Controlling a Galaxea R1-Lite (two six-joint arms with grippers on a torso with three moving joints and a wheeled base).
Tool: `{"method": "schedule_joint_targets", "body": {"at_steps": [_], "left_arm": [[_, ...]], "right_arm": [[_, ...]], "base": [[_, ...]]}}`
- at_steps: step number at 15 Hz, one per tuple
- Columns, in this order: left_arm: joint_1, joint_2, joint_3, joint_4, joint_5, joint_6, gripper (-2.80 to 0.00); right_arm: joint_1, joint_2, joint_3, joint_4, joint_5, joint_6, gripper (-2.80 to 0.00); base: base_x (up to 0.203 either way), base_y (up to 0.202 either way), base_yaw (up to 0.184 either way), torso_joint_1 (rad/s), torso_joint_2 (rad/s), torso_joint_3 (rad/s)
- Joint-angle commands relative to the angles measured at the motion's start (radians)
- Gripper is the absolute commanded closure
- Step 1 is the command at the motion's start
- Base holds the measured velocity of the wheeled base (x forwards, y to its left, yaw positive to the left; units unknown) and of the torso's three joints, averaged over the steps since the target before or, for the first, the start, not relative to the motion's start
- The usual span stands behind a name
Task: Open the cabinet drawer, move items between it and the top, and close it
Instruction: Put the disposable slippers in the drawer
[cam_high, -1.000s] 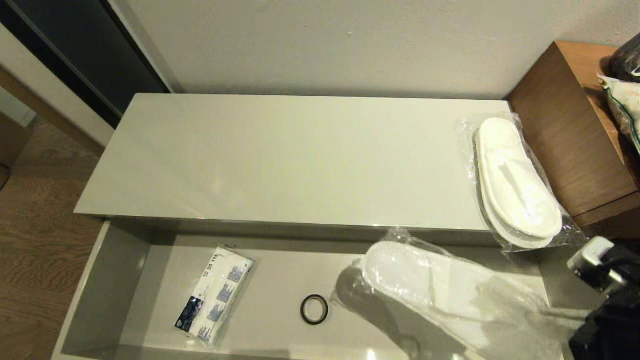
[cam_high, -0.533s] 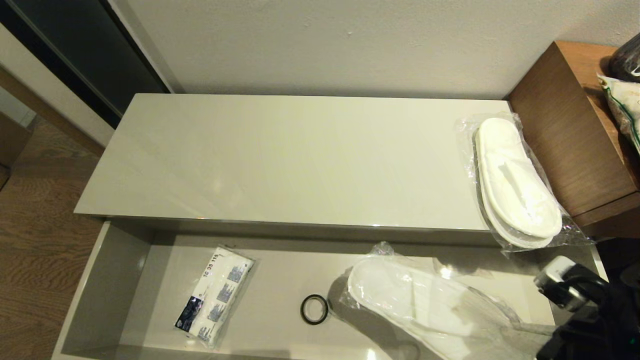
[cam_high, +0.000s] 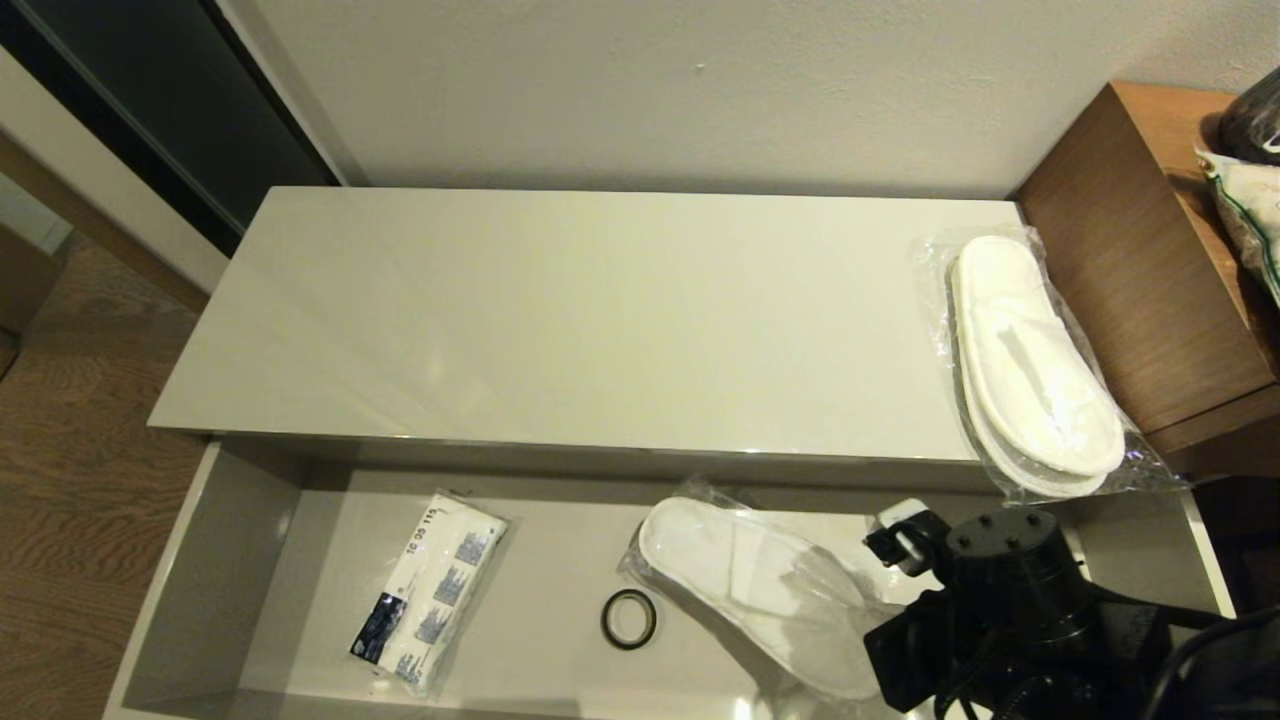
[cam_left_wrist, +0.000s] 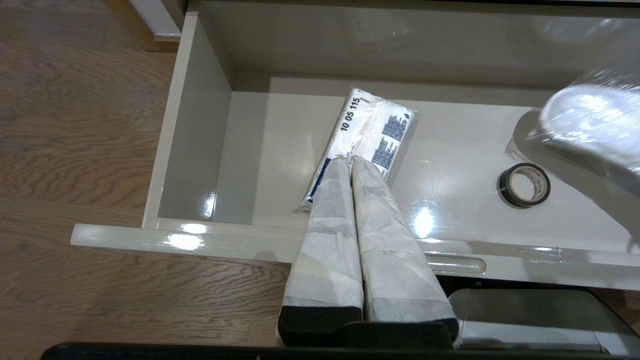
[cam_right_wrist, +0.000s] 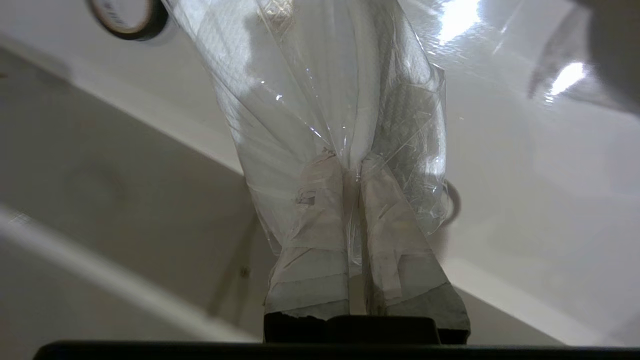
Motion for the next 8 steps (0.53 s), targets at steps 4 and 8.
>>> {"method": "schedule_joint_targets", "body": {"at_steps": [4, 8], "left_arm": [[-0.001, 0.0, 0.0, 0.0, 0.0, 0.0, 0.0], [-0.001, 0.002, 0.0, 0.0, 0.0, 0.0, 0.0]], "right_arm": [[0.023, 0.417, 0.075, -0.491, -0.089, 0.003, 0.0], [0.032, 0.45, 0.127, -0.603, -0.129, -0.009, -2.8]], "base": [[0.0, 0.0, 0.0, 0.0, 0.0, 0.0], [0.0, 0.0, 0.0, 0.0, 0.0, 0.0]]}}
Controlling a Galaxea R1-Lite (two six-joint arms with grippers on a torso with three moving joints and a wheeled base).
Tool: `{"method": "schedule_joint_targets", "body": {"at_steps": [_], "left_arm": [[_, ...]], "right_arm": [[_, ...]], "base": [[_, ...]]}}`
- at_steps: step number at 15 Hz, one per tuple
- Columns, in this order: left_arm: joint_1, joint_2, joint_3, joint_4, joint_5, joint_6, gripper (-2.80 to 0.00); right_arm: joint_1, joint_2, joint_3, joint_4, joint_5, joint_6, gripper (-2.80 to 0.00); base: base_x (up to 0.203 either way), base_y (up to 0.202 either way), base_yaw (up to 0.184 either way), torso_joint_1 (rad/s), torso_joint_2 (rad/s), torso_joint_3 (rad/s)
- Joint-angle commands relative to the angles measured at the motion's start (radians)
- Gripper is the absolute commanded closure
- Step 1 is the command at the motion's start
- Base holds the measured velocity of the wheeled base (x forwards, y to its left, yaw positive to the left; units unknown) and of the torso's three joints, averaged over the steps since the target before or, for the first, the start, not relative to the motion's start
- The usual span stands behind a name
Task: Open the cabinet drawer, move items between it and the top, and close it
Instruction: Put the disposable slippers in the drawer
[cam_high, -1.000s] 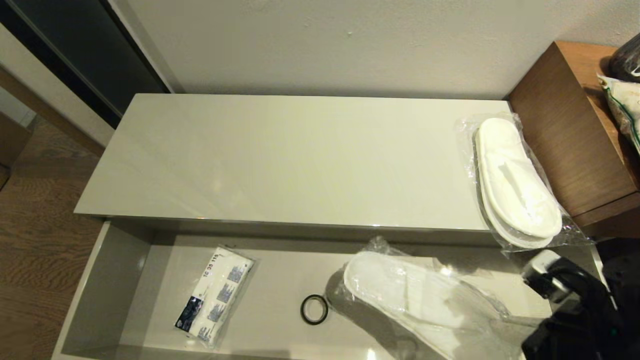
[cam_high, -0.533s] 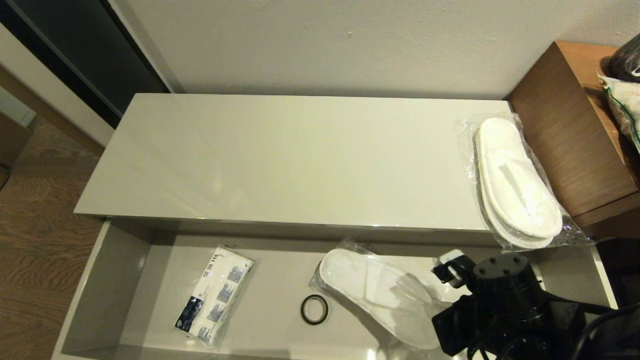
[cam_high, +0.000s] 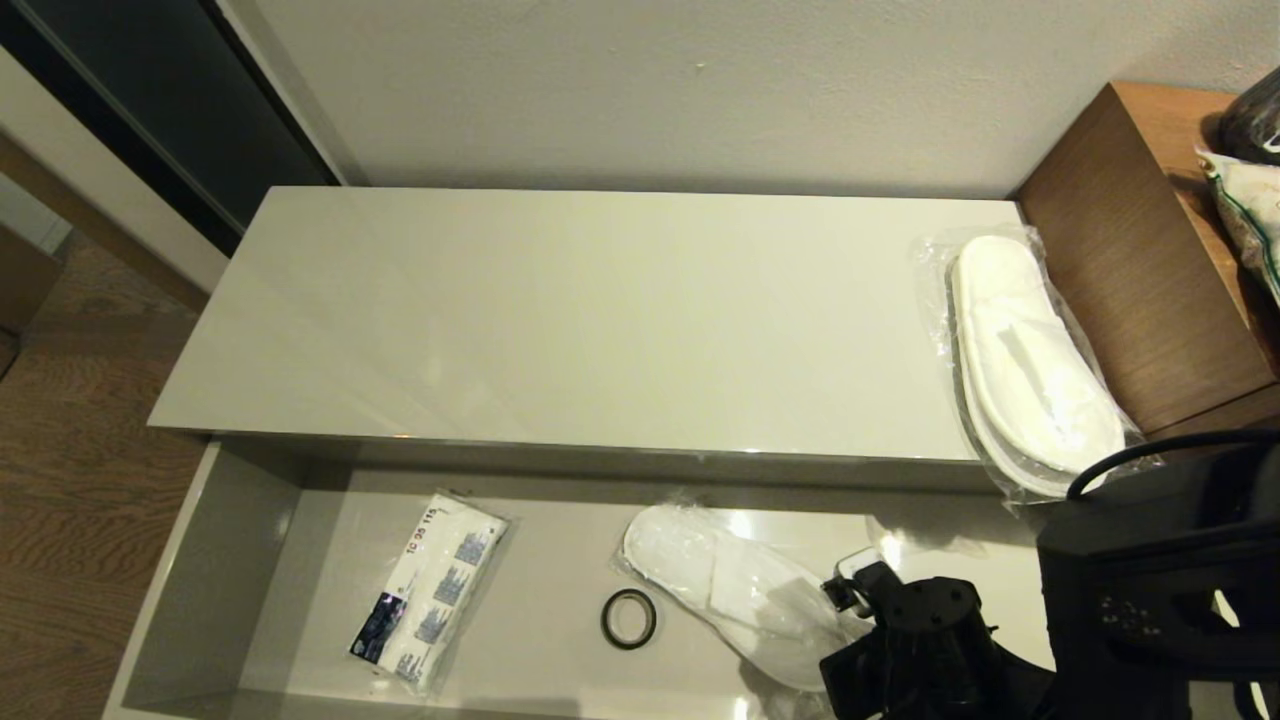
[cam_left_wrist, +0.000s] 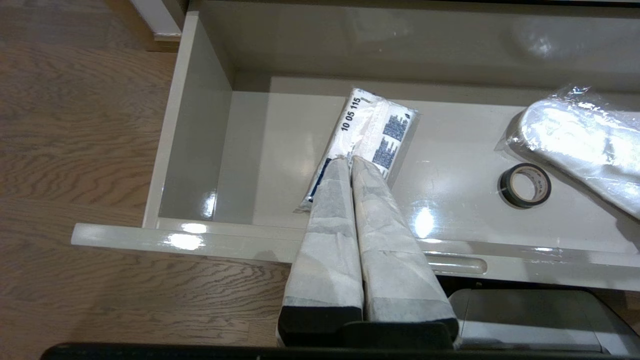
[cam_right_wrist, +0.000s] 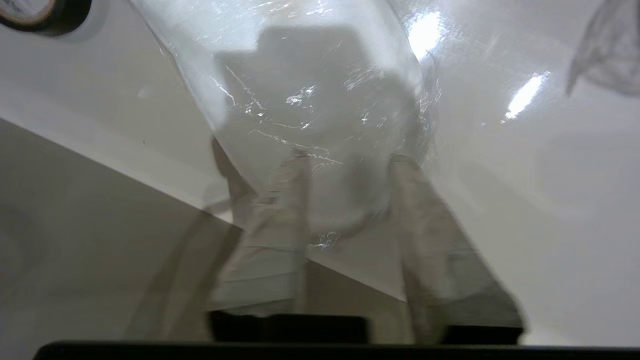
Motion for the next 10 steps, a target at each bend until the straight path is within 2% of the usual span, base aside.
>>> {"method": "schedule_joint_targets", "body": {"at_steps": [1, 5, 7, 9, 10], "left_arm": [[0.0, 0.0, 0.0, 0.0, 0.0, 0.0, 0.0], [0.0, 0.0, 0.0, 0.0, 0.0, 0.0, 0.0], [0.0, 0.001, 0.0, 0.0, 0.0, 0.0, 0.0], [0.0, 0.0, 0.0, 0.0, 0.0, 0.0, 0.0], [0.001, 0.002, 0.0, 0.0, 0.0, 0.0, 0.0]], "right_arm": [[0.001, 0.018, -0.001, -0.012, -0.004, 0.0, -2.8], [0.001, -0.085, 0.021, 0.005, -0.006, -0.006, -2.8], [0.001, -0.214, 0.029, 0.06, -0.007, -0.022, -2.8], [0.001, -0.395, 0.005, 0.208, -0.008, -0.029, -2.8], [0.001, -0.498, -0.028, 0.333, -0.009, -0.028, -2.8]], "base": [[0.0, 0.0, 0.0, 0.0, 0.0, 0.0], [0.0, 0.0, 0.0, 0.0, 0.0, 0.0], [0.0, 0.0, 0.0, 0.0, 0.0, 0.0], [0.0, 0.0, 0.0, 0.0, 0.0, 0.0], [0.0, 0.0, 0.0, 0.0, 0.0, 0.0]]}}
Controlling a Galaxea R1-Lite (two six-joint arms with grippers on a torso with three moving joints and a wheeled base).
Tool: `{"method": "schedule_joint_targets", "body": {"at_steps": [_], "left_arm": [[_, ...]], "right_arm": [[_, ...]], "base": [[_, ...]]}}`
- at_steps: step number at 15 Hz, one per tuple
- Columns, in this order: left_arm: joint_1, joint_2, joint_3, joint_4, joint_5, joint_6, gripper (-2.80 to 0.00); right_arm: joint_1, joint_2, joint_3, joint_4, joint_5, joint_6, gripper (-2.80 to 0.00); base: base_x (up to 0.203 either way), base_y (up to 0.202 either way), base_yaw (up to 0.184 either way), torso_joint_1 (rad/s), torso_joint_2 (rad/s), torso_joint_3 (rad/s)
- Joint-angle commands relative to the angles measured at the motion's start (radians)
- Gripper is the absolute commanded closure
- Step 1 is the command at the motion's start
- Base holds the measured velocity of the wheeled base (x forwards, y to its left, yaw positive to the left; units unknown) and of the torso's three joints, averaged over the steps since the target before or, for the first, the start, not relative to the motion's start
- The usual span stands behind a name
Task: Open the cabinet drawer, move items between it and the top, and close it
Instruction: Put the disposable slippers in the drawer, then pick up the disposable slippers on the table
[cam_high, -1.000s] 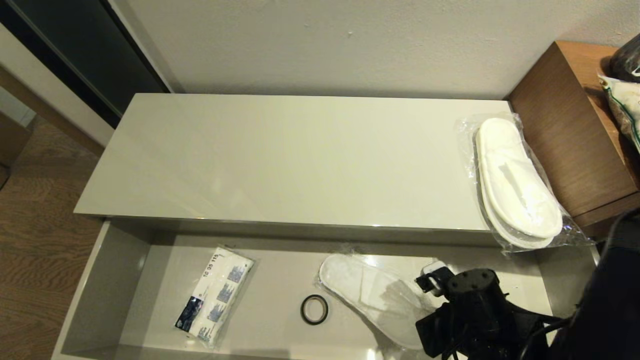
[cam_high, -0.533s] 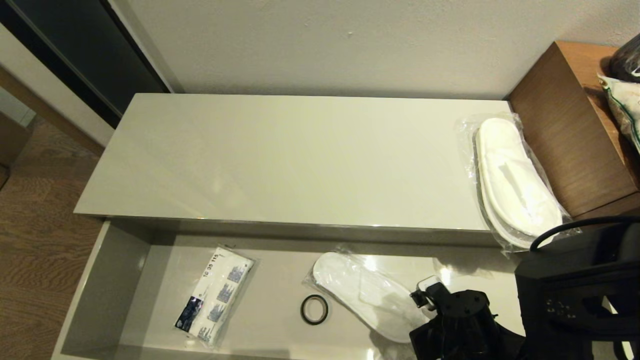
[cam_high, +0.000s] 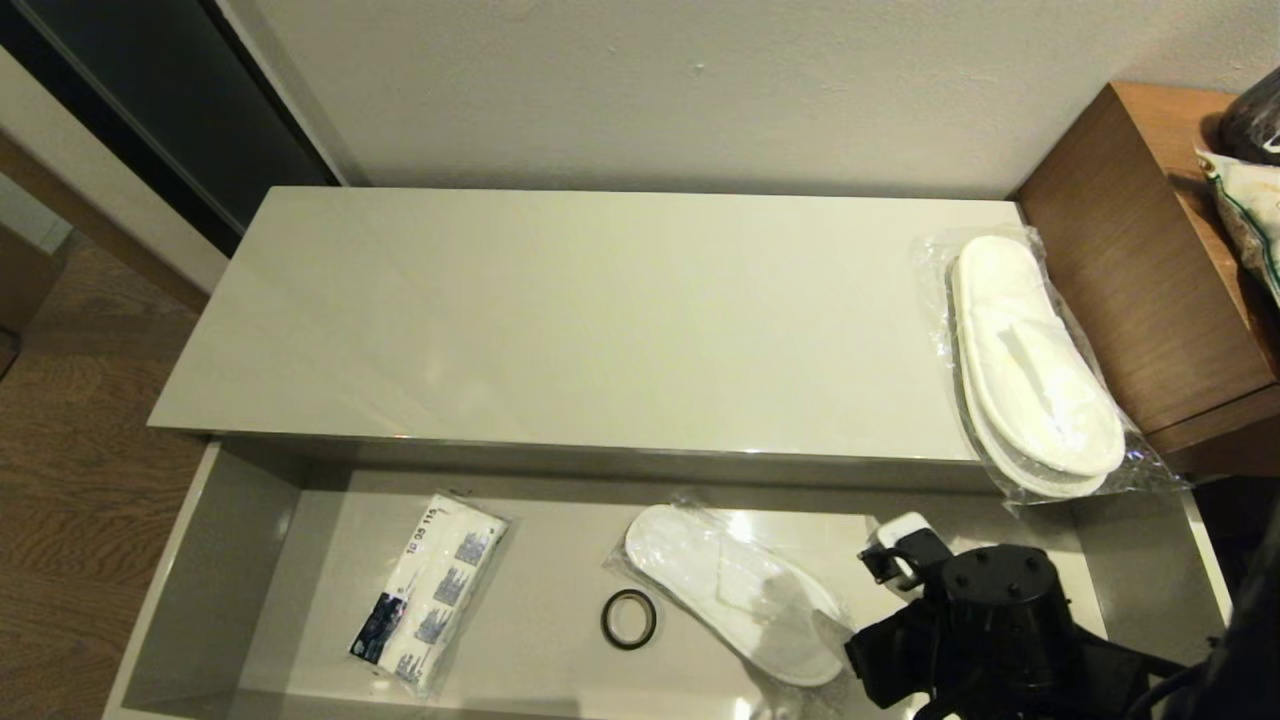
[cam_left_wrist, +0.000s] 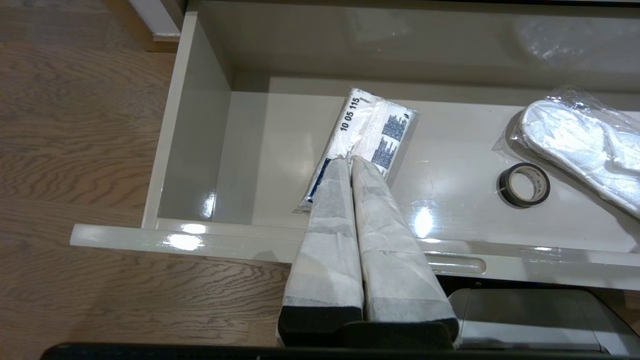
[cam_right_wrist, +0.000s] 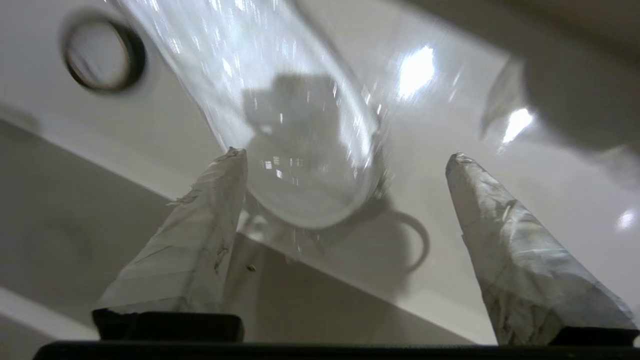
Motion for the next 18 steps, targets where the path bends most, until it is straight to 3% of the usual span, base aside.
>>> {"method": "schedule_joint_targets", "body": {"at_steps": [1, 4, 5, 6, 9, 10, 11, 13, 18], "left_arm": [[0.0, 0.0, 0.0, 0.0, 0.0, 0.0, 0.0], [0.002, 0.0, 0.0, 0.0, 0.0, 0.0, 0.0], [0.0, 0.0, -0.001, 0.0, 0.0, 0.0, 0.0], [0.0, 0.001, 0.0, 0.0, 0.0, 0.0, 0.0], [0.0, 0.001, 0.0, 0.0, 0.0, 0.0, 0.0], [0.0, 0.0, 0.0, 0.0, 0.0, 0.0, 0.0], [0.002, 0.0, 0.0, 0.0, 0.0, 0.0, 0.0], [0.0, 0.0, 0.0, 0.0, 0.0, 0.0, 0.0], [0.001, 0.001, 0.0, 0.0, 0.0, 0.0, 0.0]], "right_arm": [[0.0, -0.264, -0.066, 0.229, -0.001, 0.006, -2.8], [-0.001, -0.507, -0.268, 0.751, 0.003, 0.075, -2.8], [-0.001, -0.551, -0.311, 0.844, 0.001, 0.101, -2.8], [-0.006, -0.574, -0.324, 0.881, -0.007, 0.123, -2.8], [-0.055, -0.58, -0.332, 0.888, -0.163, 0.147, -2.8], [-0.061, -0.598, -0.326, 0.892, -0.169, 0.156, -2.8], [-0.063, -0.61, -0.322, 0.898, -0.183, 0.161, 0.0], [-0.077, -0.621, -0.337, 0.906, -0.221, 0.166, 0.0], [-0.217, -0.579, -0.384, 0.902, -0.25, 0.181, 0.0]], "base": [[0.0, 0.0, 0.0, 0.0, 0.0, 0.0], [0.0, 0.0, 0.0, 0.0, 0.0, 0.0], [0.0, 0.0, 0.0, 0.0, 0.0, 0.0], [0.0, 0.0, 0.0, 0.0, 0.0, 0.0], [0.0, 0.0, 0.0, 0.0, 0.0, 0.0], [0.0, 0.0, 0.0, 0.0, 0.0, 0.0], [0.0, 0.0, 0.0, 0.0, 0.0, 0.0], [0.0, 0.0, 0.0, 0.0, 0.0, 0.0], [0.0, 0.0, 0.0, 0.0, 0.0, 0.0]]}}
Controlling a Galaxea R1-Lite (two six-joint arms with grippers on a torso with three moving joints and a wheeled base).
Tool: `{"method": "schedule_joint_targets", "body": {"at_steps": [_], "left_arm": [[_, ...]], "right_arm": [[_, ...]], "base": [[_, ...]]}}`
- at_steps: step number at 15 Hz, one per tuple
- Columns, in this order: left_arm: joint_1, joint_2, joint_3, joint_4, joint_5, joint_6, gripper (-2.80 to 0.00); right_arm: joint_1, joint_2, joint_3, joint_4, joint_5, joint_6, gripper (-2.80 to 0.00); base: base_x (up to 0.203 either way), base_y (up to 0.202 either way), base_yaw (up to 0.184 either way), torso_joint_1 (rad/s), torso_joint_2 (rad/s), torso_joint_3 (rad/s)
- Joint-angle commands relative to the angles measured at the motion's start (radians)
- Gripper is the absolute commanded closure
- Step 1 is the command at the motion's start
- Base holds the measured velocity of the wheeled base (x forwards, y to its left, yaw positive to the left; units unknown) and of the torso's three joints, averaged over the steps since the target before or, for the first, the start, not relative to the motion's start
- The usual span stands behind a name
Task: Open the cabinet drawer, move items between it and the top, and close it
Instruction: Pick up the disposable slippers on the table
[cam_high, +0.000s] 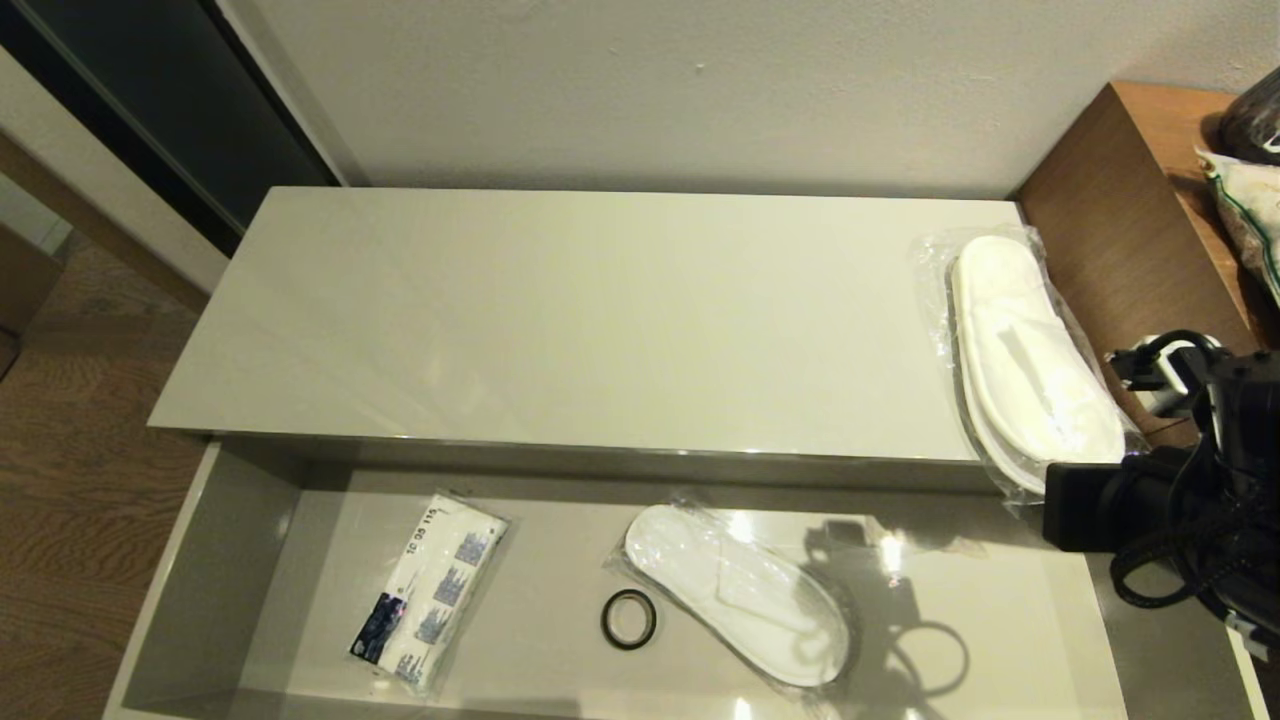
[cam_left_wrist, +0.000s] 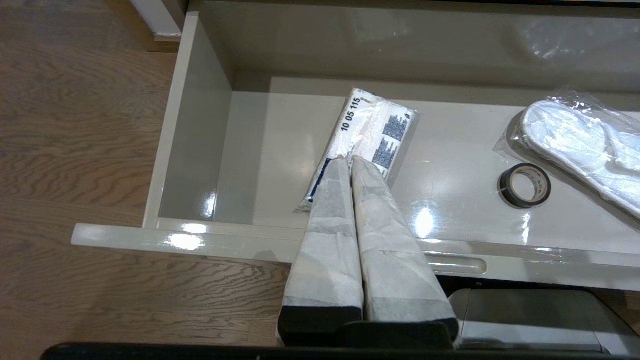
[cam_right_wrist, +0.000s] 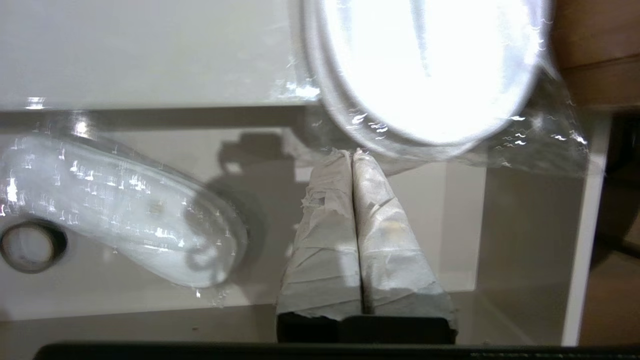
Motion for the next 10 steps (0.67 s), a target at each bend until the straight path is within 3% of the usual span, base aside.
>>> {"method": "schedule_joint_targets", "body": {"at_steps": [1, 8, 9, 10], "left_arm": [[-0.001, 0.0, 0.0, 0.0, 0.0, 0.0, 0.0], [-0.001, 0.0, 0.0, 0.0, 0.0, 0.0, 0.0], [-0.001, 0.0, 0.0, 0.0, 0.0, 0.0, 0.0], [0.0, 0.0, 0.0, 0.0, 0.0, 0.0, 0.0]], "right_arm": [[-0.051, 0.012, -0.012, -0.002, -0.003, 0.006, 0.0], [-0.131, -0.009, -0.001, -0.002, 0.025, 0.037, 0.0], [-0.135, -0.008, -0.001, -0.003, 0.024, 0.038, -0.82], [-0.136, -0.01, -0.002, -0.003, 0.023, 0.038, -2.8]], "base": [[0.0, 0.0, 0.0, 0.0, 0.0, 0.0], [0.0, 0.0, 0.0, 0.0, 0.0, 0.0], [0.0, 0.0, 0.0, 0.0, 0.0, 0.0], [0.0, 0.0, 0.0, 0.0, 0.0, 0.0]]}}
